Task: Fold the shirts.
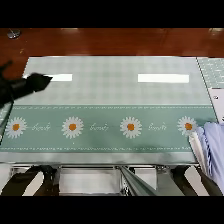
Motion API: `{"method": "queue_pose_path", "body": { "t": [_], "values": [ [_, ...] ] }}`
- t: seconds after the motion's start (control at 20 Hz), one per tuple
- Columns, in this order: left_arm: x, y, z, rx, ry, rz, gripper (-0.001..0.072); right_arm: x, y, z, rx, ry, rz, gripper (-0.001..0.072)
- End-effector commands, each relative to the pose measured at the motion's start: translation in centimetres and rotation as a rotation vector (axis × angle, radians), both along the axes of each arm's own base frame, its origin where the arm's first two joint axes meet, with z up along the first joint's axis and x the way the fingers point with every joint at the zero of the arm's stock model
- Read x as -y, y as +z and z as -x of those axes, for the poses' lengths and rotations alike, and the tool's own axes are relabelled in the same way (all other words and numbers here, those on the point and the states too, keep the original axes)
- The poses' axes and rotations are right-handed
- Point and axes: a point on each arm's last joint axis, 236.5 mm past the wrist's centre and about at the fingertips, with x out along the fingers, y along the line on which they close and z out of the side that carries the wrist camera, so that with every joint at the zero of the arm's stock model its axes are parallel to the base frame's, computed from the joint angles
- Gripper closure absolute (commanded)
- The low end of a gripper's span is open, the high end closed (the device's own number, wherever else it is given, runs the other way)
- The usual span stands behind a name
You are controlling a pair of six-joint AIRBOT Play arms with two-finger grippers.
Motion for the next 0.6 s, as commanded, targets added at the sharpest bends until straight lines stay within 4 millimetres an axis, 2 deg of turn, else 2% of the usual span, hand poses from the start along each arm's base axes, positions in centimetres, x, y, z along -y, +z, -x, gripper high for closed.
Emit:
{"method": "queue_pose_path", "body": {
  "t": [0.0, 0.05, 0.1, 0.15, 0.2, 0.25, 0.35, 0.45, 0.5, 0.55],
  "values": [
    [1.9, 7.7, -2.5, 0.067, -0.151, -0.035, 0.0681, -10.3, 5.8, -15.5, 0.388, 0.433, -0.097, 0.0691],
    [3.0, 8.8, -2.6, 0.054, -0.201, -0.034, 0.0682, -13.8, 6.2, -17.7, 0.433, 0.540, -0.076, 0.0691],
    [3.8, 8.9, -2.6, 0.024, -0.238, -0.043, 0.0682, -17.0, 5.5, -19.3, 0.431, 0.635, -0.036, 0.0691],
    [4.8, 7.6, -2.4, -0.023, -0.270, -0.069, 0.0682, -19.8, 4.0, -20.2, 0.399, 0.712, -0.002, 0.0691],
    [5.3, 5.2, -2.2, -0.080, -0.289, -0.120, 0.0682, -22.3, 1.7, -20.6, 0.344, 0.774, 0.019, 0.0691],
    [5.5, 1.7, -1.8, -0.161, -0.289, -0.190, 0.0682, -24.4, -1.5, -20.7, 0.265, 0.836, 0.045, 0.0691],
    [4.2, -6.4, -1.4, -0.330, -0.213, -0.320, 0.0681, -25.8, -9.4, -19.5, 0.066, 0.840, 0.067, 0.0691],
    [1.1, -12.3, -0.5, -0.462, -0.156, -0.437, 0.0681, -25.4, -15.5, -17.5, -0.091, 0.783, 0.026, 0.0691],
    [-0.2, -13.8, -0.3, -0.510, -0.128, -0.456, 0.0681, -24.6, -17.2, -16.8, -0.140, 0.765, 0.037, 0.0691],
    [-1.0, -14.3, -0.5, -0.541, -0.095, -0.438, 0.0681, -24.0, -17.8, -16.6, -0.161, 0.759, 0.055, 0.0691]
  ]
}}
